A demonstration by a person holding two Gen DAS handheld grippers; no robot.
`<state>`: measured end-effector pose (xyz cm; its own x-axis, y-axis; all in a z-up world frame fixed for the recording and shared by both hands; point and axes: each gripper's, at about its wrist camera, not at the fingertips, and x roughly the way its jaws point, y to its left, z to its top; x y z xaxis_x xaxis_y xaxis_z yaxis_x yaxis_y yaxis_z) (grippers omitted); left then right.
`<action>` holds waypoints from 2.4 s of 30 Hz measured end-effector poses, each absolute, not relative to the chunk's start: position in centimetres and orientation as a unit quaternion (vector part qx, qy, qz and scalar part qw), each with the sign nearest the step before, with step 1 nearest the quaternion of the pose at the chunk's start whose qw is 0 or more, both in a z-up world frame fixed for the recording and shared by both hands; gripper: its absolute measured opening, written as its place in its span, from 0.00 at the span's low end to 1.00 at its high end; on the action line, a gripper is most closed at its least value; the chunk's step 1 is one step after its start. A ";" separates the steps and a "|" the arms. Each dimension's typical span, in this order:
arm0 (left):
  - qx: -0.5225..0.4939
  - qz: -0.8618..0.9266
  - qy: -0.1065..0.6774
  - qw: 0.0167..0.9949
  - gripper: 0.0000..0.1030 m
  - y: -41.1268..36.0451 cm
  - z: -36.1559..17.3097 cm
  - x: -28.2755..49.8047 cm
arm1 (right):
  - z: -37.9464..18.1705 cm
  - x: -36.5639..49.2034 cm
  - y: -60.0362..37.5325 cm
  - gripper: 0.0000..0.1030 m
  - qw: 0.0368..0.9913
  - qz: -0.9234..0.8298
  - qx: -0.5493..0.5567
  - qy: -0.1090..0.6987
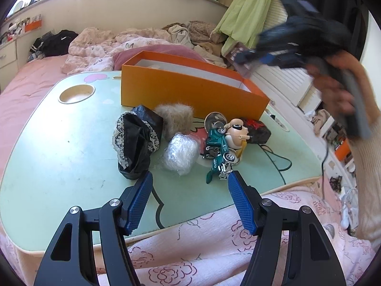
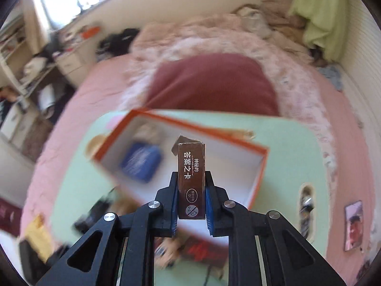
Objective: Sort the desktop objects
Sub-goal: 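Grasp the brown card box in the orange box with the right gripper, then lift the card box out and place it on the table, right gripper, then grasp the blue tin in the box with the left gripper, then lift the blue tin out and set it on the table, left gripper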
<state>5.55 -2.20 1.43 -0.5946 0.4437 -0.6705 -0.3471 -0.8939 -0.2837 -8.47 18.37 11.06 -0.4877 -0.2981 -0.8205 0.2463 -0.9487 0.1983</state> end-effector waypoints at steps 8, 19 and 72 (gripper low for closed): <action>-0.351 0.896 -0.127 0.240 0.64 -4.0 3.4 5.8 | 6.8 -3.5 15.7 0.18 0.243 -0.832 0.498 -0.011; -0.423 0.895 -0.065 0.126 0.46 -2.2 10.1 -6.1 | 5.6 2.6 21.5 0.74 0.204 -0.914 0.345 -0.064; -0.388 0.867 -0.178 0.256 0.79 -5.2 6.4 2.5 | 5.8 3.5 21.4 0.74 0.261 -0.900 0.337 -0.086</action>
<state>2.50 -5.19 6.35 -0.5677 0.5815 -0.5827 -0.3053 -0.8061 -0.5070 3.48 21.41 5.82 -0.6364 -0.5280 -0.5623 0.4125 -0.8489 0.3304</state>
